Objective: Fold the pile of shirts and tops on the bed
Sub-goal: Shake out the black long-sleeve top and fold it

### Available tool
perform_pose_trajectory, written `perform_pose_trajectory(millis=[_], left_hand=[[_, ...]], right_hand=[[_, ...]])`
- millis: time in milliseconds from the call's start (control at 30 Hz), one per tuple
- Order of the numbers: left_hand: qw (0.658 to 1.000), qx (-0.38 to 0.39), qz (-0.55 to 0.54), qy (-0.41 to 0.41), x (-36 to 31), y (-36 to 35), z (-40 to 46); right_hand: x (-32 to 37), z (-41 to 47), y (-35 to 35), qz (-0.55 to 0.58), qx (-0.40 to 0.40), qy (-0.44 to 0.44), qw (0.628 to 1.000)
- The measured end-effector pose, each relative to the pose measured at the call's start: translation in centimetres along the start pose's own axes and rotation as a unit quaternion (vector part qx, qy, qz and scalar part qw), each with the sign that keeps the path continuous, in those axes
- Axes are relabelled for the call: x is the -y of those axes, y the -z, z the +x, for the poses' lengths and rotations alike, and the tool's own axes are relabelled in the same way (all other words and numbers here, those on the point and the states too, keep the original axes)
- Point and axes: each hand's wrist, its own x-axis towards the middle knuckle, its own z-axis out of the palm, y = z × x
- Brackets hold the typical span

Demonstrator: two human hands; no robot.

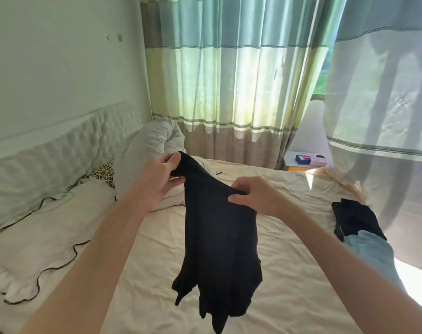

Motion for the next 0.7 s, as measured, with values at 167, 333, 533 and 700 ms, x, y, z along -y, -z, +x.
perform_pose_trajectory(millis=[167, 333, 533, 700], left_hand=[[0.984, 0.068, 0.16, -0.024, -0.1, -0.3, -1.2], [0.914, 0.249, 0.315, 0.061, 3.7, 0.3, -3.3], [0.885, 0.286, 0.363, 0.066, 7.6, -0.9, -4.1], [0.942, 0.153, 0.296, -0.029, 8.2, -3.2, -2.8]], right_hand=[[-3.1, 0.2, 0.2, -0.129, -0.137, -0.047, 0.981], [-3.3, -0.7, 0.9, -0.156, -0.213, -0.061, 0.963], [-4.1, -1.8, 2.1, 0.2, -0.08, -0.064, 0.974], [-4.7, -3.6, 2.2, 0.469, 0.017, -0.071, 0.88]])
